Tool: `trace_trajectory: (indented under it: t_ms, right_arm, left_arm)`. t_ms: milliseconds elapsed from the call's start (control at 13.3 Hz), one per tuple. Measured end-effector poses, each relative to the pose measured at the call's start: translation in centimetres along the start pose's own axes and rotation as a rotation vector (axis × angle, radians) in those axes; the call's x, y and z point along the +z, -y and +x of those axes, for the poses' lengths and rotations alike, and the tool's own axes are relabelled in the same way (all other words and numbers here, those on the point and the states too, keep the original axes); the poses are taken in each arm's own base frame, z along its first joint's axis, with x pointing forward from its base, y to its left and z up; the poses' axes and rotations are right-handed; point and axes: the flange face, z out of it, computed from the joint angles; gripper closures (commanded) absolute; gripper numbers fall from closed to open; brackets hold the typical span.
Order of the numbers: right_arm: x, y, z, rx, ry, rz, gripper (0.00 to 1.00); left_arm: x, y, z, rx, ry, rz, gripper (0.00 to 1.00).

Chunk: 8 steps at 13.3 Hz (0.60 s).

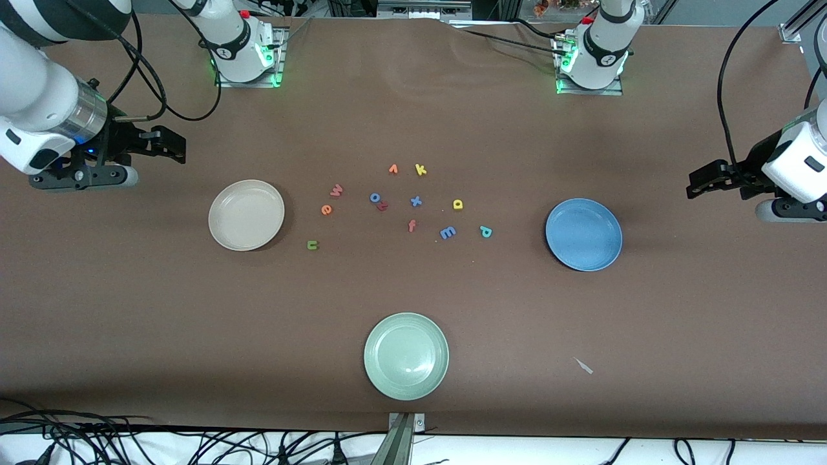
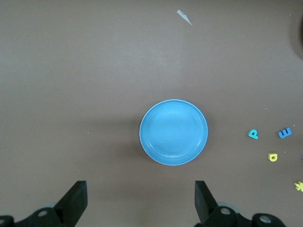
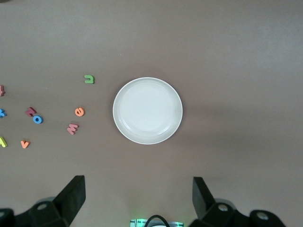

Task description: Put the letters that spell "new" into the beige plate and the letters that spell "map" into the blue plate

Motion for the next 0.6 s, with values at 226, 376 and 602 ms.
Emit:
trace_trajectory:
  t_ms: [226,376,602]
  right_arm:
    - [0.10,-0.33,0.02,0.006,0.003,0.000,0.00]
    - [0.18,-0.39,0.02,0.007,0.005,0.000,0.00]
    - [0.34,-0.38,0.02,0.007,0.008,0.000,0.00]
  left_arm:
    - [0.00,0.00,0.00,0.000,0.000,0.000,0.00]
    - [0.00,0.00,0.00,0.000,0.000,0.000,0.00]
    - [0.00,0.00,0.00,0.000,0.000,0.000,0.00]
